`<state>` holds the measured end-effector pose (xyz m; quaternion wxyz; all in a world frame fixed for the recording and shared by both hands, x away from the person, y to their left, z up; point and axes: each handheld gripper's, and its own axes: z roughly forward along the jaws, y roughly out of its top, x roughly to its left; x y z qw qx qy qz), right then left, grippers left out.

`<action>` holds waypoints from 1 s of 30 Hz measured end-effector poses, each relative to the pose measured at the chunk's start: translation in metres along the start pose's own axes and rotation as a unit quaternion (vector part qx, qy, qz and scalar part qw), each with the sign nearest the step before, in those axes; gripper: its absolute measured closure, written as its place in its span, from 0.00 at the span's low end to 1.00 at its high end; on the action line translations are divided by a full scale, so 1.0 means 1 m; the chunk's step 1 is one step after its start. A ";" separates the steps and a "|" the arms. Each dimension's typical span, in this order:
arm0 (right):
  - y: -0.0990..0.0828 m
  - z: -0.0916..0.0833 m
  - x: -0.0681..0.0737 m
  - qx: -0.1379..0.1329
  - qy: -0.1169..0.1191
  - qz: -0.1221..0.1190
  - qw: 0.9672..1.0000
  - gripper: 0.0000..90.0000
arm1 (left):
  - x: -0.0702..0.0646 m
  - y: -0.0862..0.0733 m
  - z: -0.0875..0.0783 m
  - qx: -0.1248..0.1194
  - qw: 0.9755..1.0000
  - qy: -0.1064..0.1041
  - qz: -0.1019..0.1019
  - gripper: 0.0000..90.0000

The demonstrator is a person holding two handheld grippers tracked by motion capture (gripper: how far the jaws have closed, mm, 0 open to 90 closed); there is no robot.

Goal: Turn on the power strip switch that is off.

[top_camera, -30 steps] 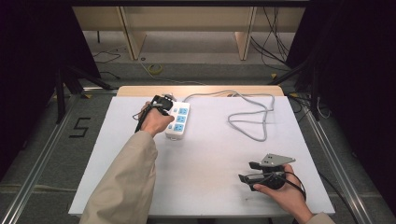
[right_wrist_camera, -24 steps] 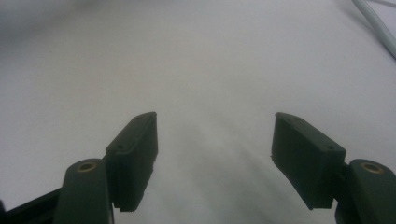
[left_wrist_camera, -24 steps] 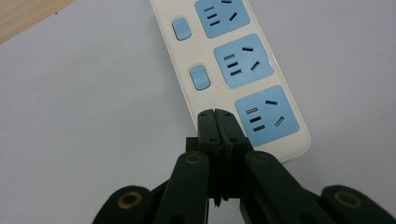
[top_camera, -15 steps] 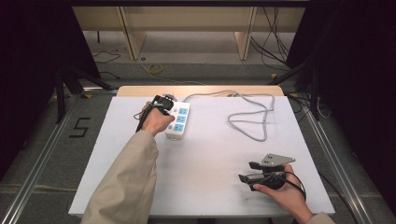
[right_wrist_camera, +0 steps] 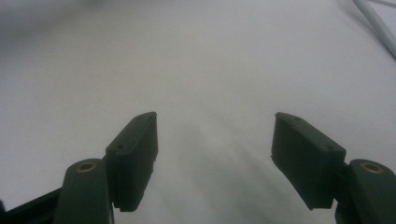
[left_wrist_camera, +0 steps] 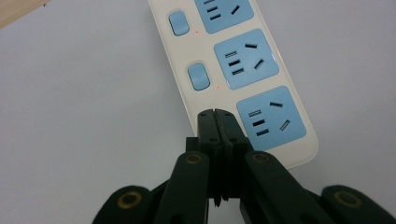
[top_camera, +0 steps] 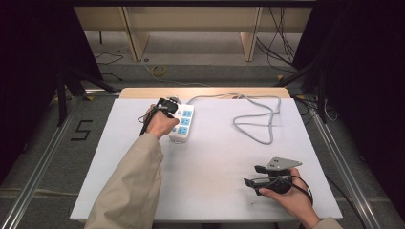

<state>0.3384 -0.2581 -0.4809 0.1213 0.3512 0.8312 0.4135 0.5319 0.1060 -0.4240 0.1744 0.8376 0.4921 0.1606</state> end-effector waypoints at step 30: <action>0.000 0.000 0.000 0.000 0.001 -0.001 1.000 0.36 | -0.004 0.000 0.011 0.006 1.000 0.001 -0.001 0.99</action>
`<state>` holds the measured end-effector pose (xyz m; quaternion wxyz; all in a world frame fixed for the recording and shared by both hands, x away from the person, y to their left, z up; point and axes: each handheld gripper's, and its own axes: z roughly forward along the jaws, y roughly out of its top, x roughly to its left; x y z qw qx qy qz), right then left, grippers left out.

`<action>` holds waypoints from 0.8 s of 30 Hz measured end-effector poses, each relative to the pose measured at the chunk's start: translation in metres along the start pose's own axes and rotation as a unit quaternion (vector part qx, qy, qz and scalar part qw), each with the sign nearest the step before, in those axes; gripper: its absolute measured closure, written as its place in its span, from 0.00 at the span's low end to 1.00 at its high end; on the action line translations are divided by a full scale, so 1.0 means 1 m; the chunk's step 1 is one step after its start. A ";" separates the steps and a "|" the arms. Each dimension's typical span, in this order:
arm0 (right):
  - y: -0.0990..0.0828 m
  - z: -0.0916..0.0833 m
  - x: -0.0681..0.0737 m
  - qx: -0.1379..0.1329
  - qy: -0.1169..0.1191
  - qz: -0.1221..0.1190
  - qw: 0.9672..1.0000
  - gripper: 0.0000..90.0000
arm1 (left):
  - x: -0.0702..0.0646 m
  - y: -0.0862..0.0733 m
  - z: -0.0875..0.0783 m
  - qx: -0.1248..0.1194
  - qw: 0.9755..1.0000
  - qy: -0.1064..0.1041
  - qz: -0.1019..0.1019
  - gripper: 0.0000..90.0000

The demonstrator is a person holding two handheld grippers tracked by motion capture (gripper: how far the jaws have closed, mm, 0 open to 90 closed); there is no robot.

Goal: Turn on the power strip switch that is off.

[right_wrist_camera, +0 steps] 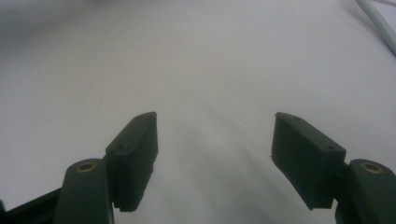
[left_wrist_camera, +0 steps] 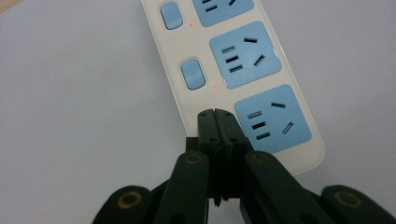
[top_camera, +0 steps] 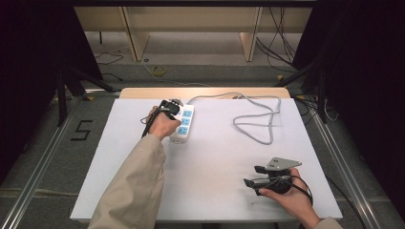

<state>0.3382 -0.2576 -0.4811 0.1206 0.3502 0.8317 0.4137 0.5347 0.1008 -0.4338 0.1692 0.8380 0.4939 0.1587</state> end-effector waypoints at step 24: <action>0.000 0.000 0.000 0.002 0.001 -0.003 1.000 0.36 | -0.002 0.001 0.003 0.003 1.000 0.007 0.003 0.99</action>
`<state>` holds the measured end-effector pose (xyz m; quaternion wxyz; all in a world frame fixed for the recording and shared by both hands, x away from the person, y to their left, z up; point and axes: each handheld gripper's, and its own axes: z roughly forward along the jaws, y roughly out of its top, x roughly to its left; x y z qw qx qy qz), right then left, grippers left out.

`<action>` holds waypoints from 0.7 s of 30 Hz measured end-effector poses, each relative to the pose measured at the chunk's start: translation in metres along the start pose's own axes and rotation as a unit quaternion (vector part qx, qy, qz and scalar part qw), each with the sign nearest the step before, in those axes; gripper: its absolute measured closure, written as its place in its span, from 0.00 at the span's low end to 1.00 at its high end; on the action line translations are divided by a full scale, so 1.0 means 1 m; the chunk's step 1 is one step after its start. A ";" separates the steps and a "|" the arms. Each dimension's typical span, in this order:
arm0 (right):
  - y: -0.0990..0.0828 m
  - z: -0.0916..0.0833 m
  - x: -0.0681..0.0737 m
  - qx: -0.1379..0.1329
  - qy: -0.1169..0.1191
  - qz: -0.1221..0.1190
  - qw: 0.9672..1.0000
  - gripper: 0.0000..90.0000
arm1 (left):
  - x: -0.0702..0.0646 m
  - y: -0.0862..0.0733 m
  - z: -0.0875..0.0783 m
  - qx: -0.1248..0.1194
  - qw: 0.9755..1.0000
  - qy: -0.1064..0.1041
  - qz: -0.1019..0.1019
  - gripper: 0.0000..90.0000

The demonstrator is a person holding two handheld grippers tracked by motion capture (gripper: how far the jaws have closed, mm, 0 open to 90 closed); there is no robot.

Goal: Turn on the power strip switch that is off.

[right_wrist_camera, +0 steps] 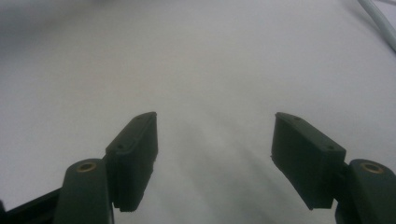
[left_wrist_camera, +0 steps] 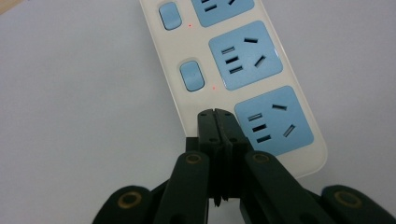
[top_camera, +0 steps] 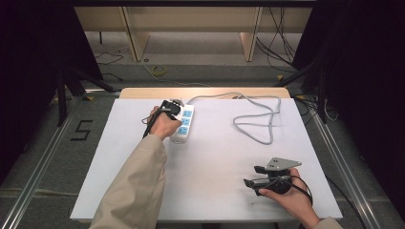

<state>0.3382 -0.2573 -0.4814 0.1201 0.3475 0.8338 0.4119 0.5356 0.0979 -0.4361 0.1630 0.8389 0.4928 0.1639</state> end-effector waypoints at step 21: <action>0.000 0.001 0.000 0.001 0.001 -0.001 1.000 0.36 | 0.000 0.001 0.001 0.007 1.000 0.001 -0.007 1.00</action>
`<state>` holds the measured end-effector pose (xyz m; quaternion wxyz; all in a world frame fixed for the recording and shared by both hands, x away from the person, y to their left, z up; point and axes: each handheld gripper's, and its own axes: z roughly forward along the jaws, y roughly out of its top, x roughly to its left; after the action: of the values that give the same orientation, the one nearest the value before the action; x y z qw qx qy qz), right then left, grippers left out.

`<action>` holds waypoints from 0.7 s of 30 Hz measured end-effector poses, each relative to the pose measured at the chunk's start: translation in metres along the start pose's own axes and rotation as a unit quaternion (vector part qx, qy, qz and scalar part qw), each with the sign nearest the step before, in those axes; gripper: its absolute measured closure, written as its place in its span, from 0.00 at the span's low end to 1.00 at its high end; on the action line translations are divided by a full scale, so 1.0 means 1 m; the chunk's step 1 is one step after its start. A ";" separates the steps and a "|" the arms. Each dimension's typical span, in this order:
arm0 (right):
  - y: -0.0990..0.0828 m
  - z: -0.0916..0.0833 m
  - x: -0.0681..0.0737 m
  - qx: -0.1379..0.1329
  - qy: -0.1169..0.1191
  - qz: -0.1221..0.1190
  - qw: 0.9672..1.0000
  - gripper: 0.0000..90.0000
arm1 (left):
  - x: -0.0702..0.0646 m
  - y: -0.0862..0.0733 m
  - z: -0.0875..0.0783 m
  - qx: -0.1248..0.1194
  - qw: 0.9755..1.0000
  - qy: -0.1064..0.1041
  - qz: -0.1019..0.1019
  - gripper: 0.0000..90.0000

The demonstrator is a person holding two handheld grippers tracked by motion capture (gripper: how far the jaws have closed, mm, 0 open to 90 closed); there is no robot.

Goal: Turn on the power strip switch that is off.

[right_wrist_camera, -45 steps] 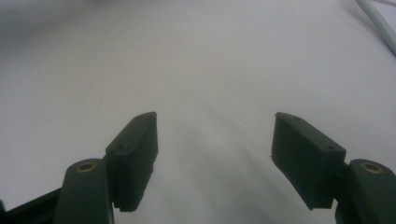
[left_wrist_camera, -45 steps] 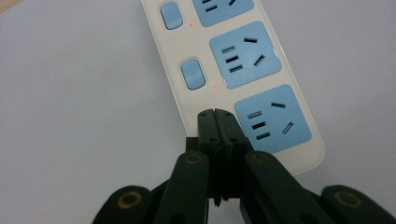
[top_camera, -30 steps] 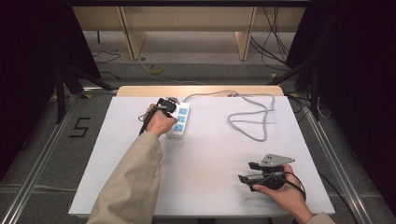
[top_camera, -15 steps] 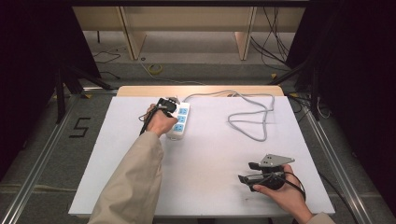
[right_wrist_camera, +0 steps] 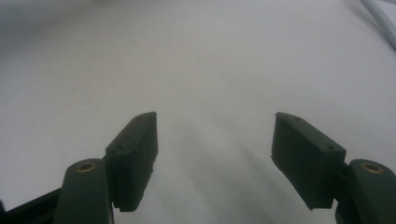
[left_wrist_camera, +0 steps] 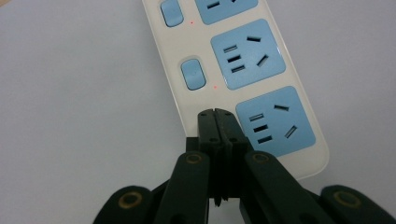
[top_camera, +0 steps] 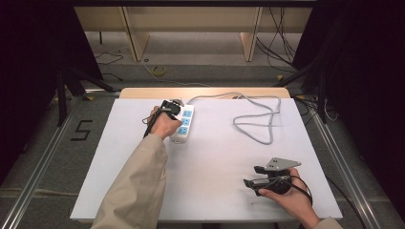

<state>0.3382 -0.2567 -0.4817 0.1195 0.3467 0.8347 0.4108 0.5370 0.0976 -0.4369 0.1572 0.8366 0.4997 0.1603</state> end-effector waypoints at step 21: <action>0.000 0.000 0.001 0.001 0.000 0.000 1.000 0.36 | -0.003 0.002 0.002 0.007 1.000 0.013 0.012 1.00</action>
<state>0.3378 -0.2559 -0.4818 0.1190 0.3471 0.8350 0.4100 0.5383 0.0935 -0.4379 0.1429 0.8417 0.4924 0.1691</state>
